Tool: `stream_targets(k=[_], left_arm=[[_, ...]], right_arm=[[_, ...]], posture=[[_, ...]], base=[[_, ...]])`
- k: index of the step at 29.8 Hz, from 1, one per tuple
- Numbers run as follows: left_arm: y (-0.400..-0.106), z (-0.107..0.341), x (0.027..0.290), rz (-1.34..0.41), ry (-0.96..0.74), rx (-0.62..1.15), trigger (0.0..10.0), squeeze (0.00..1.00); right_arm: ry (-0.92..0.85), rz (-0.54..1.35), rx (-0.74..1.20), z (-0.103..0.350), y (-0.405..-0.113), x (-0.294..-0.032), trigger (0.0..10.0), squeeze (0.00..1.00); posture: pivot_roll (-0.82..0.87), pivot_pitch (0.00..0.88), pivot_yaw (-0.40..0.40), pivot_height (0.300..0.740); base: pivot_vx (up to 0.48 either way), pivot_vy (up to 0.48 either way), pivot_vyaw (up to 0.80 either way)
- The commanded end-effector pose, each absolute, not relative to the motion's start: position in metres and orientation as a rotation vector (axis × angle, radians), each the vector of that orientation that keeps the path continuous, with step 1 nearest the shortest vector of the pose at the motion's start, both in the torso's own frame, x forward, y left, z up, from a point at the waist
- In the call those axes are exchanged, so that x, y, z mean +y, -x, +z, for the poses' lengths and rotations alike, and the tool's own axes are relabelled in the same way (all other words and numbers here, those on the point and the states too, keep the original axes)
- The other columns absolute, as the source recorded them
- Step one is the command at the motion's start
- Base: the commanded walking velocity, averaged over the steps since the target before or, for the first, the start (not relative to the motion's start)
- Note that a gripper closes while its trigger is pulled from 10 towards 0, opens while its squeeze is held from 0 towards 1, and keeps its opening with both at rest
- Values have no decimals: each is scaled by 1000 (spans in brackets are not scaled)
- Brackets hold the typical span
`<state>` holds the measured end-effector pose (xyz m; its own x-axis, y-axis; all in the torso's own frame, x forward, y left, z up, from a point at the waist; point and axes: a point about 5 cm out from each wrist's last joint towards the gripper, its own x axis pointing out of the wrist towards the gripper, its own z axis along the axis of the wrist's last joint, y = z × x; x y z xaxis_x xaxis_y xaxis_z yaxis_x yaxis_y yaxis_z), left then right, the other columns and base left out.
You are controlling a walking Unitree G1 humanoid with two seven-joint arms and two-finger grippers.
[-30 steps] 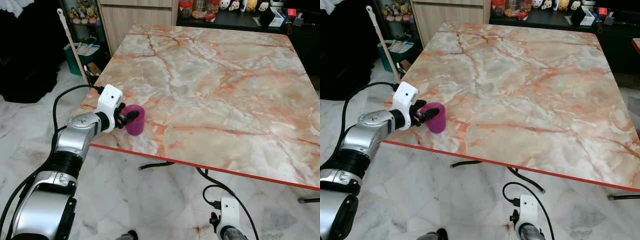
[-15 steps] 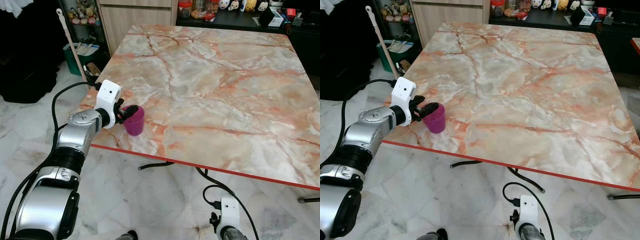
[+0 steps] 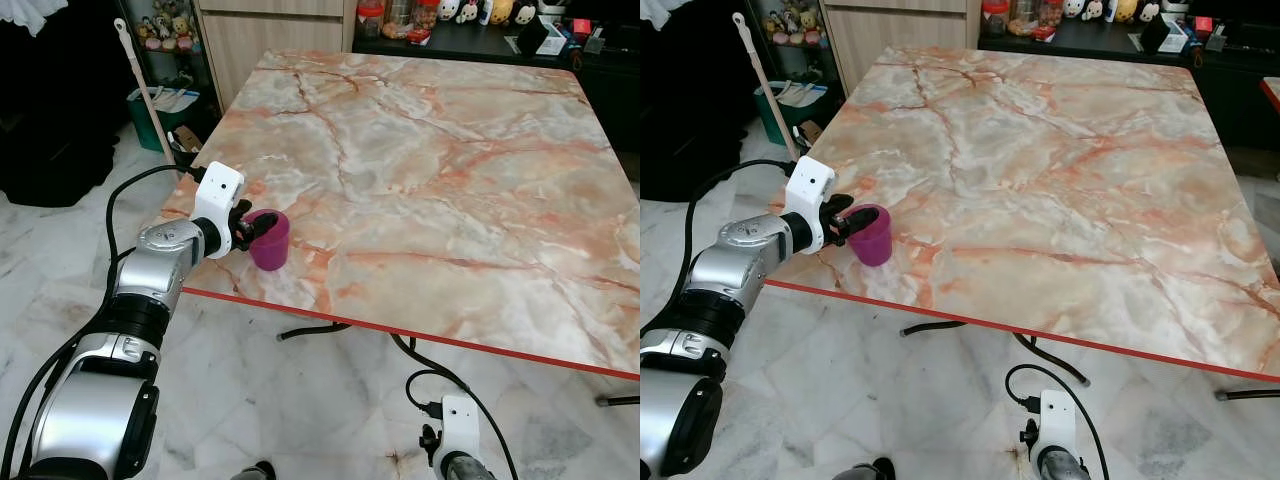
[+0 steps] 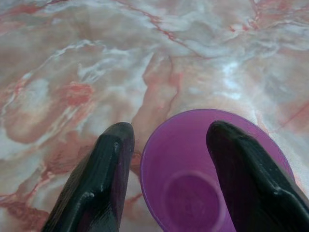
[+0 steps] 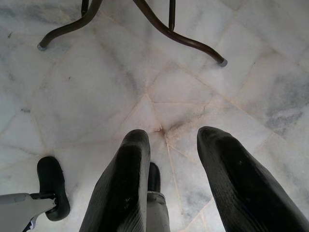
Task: Setting the table
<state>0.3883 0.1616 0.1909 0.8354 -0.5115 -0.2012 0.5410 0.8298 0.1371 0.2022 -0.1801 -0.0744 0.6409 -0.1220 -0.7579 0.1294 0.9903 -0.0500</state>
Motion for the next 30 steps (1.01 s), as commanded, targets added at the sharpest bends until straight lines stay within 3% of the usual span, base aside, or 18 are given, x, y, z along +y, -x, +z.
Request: stream_targets(k=[1,4,5,8,9,11,12,13,14,15,19,20,30], left_arm=[[-388,188,165,-558,-219,189,6824,0],[-388,188,165,-559,-220,191,6980,0],[-388,186,166,-560,-231,201,7451,0],[-388,185,166,-559,-234,206,7373,0],[-388,185,166,-559,-232,206,6000,0],[-388,185,166,-558,-229,205,5451,0],[-388,185,166,-559,-229,205,2314,0],[-388,185,165,-560,-230,205,2314,0],[-388,185,165,-560,-229,204,1137,0],[-388,185,165,-562,-228,205,863,0],[-388,185,165,-563,-231,206,745,0],[-388,185,165,-564,-231,205,0,0],[-387,185,164,-574,-239,208,0,0]], right_arm=[[-11,-150,872,-76,-199,-181,10000,0],[-11,-150,872,-76,-199,-181,10000,0],[-12,-151,872,-76,-199,-181,10000,0],[-12,-150,871,-76,-199,-181,10000,0],[-12,-151,870,-76,-199,-181,10000,0],[-12,-151,869,-76,-199,-181,10000,0],[-12,-151,869,-76,-199,-181,10000,0],[-12,-151,869,-76,-199,-181,10000,0],[-13,-151,868,-76,-199,-181,10000,0],[-13,-151,869,-76,-199,-181,10000,0],[-13,-151,869,-76,-199,-181,10000,0],[-13,-151,869,-76,-199,-181,10000,0],[-12,-151,866,-75,-200,-181,10000,0]], posture=[[57,132,22,740],[57,132,24,740],[57,131,23,740],[56,132,23,740],[58,133,23,740],[58,133,23,740],[57,133,23,740],[57,133,23,740],[57,133,25,740],[56,133,24,740],[56,133,24,740],[56,132,25,740],[57,131,23,740]], base=[[0,0,0],[0,0,0],[0,0,0],[0,0,0],[0,0,0],[0,0,0],[0,0,0],[0,0,0],[0,0,0],[0,0,0],[0,0,0],[0,0,0],[0,0,0]])
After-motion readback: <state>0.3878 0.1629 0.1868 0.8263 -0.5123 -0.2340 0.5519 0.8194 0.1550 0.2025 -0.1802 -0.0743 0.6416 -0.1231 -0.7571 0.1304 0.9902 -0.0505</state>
